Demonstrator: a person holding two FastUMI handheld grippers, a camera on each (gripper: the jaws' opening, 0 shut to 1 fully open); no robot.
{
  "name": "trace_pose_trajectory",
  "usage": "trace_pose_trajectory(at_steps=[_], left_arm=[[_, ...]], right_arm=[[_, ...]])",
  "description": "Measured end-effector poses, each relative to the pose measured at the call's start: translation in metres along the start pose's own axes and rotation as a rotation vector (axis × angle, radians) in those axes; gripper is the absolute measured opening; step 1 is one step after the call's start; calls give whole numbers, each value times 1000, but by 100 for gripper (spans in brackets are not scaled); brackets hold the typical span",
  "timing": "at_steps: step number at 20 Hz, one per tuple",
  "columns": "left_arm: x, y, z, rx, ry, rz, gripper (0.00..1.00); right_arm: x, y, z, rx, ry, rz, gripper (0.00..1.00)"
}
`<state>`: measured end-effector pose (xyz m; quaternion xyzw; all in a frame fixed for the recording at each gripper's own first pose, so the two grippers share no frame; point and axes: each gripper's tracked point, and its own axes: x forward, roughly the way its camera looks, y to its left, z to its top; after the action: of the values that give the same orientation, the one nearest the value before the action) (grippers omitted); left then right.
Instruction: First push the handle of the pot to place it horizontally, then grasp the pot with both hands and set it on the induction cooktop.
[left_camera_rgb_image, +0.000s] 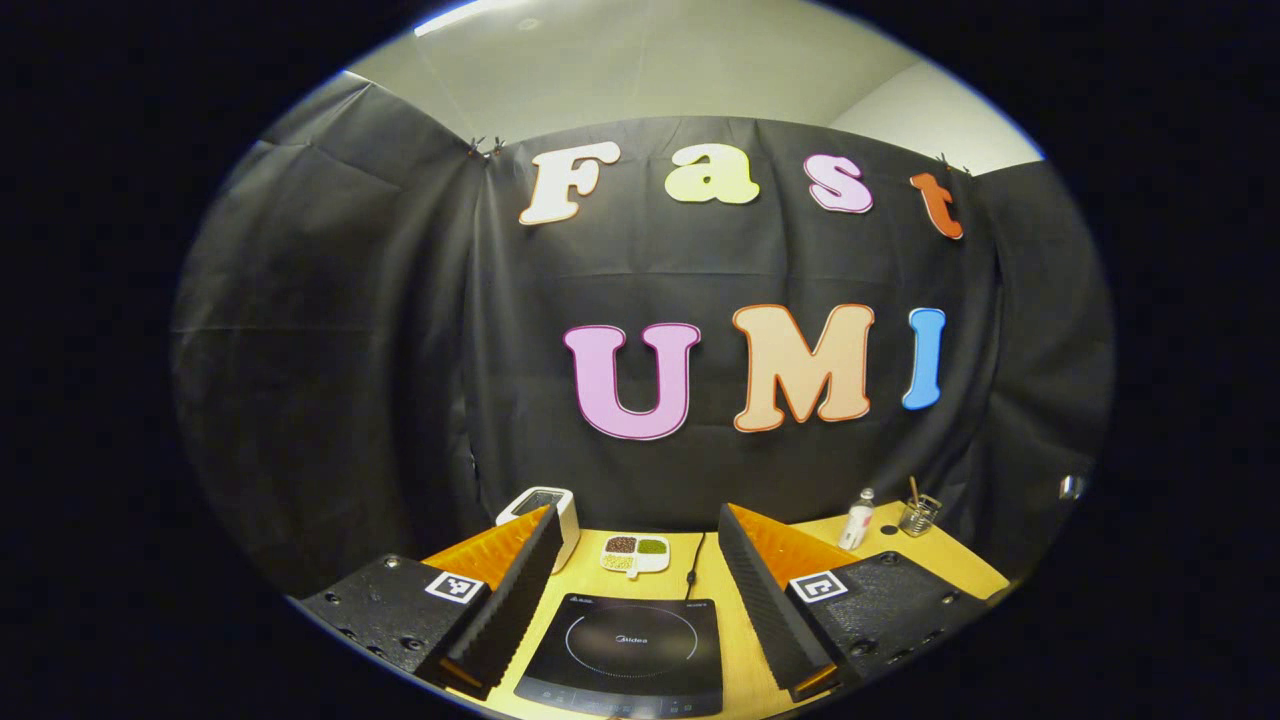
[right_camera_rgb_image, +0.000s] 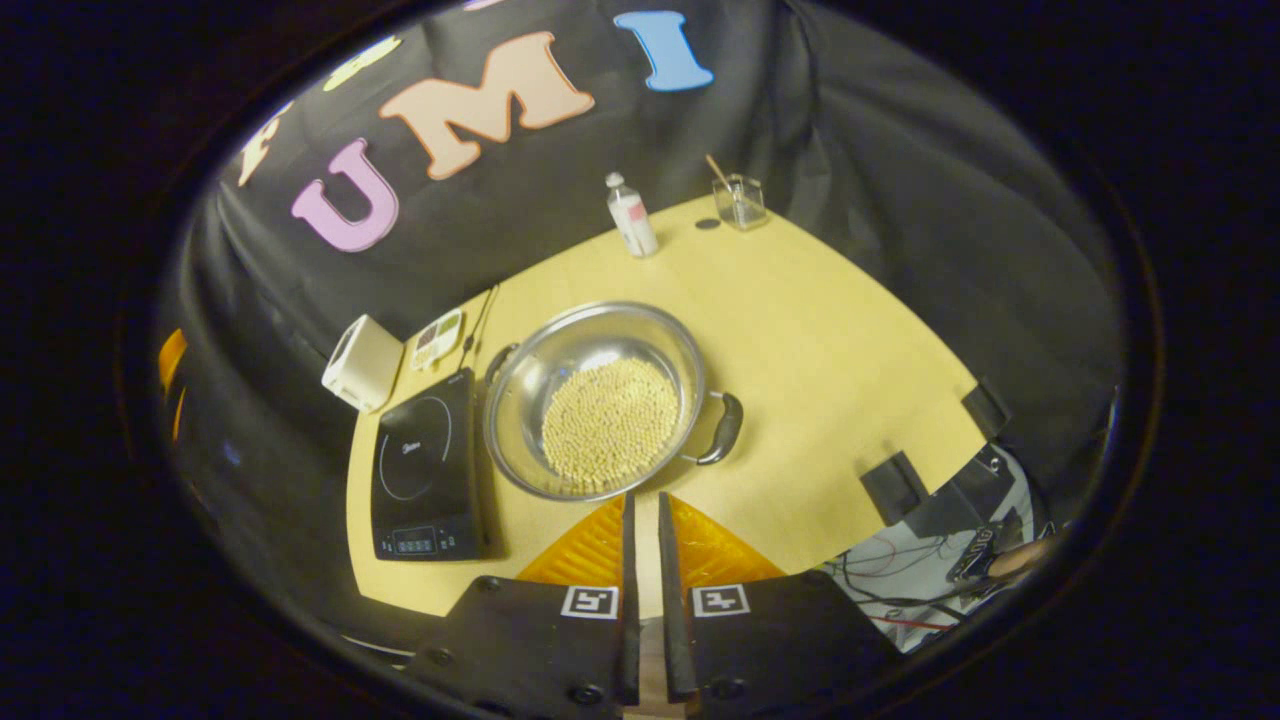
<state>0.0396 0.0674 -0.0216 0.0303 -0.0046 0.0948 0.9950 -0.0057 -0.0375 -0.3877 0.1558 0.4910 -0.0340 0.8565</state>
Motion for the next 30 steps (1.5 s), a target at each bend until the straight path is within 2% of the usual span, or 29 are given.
trace_pose_trajectory(at_steps=[1, 3, 5, 6, 9, 10, 12, 18, 19, 22, 30], left_arm=[[3, -1, -2, 13, 4, 25, 92], [6, -7, 1, 17, -3, 67, 95], [10, -15, 7, -7, -16, 106, 92], [12, -21, 10, -18, -24, 116, 95], [15, -31, 7, -25, -24, 154, 92], [15, -33, 7, -22, -22, 166, 95], [16, -38, 7, -17, -18, 183, 92], [19, -43, 3, 21, -1, 241, 92], [20, -43, 3, 26, 4, 250, 95], [23, -42, -2, 29, 26, 261, 92], [33, -35, -26, 49, 115, 294, 95]], right_arm=[[11, -4, -7, 6, 51, 9, 13], [32, -12, -16, 0, 135, 25, 13], [47, -19, -23, -4, 211, 45, 13], [55, -20, -25, 5, 242, 63, 13], [73, -26, -30, 16, 325, 92, 13], [79, -28, -34, 15, 350, 94, 14], [90, -29, -39, 15, 389, 104, 13], [119, -28, -34, 97, 432, 112, 13], [122, -27, -29, 109, 436, 116, 14], [130, -31, -23, 130, 447, 115, 13], [139, -45, -1, 168, 437, 91, 13]])
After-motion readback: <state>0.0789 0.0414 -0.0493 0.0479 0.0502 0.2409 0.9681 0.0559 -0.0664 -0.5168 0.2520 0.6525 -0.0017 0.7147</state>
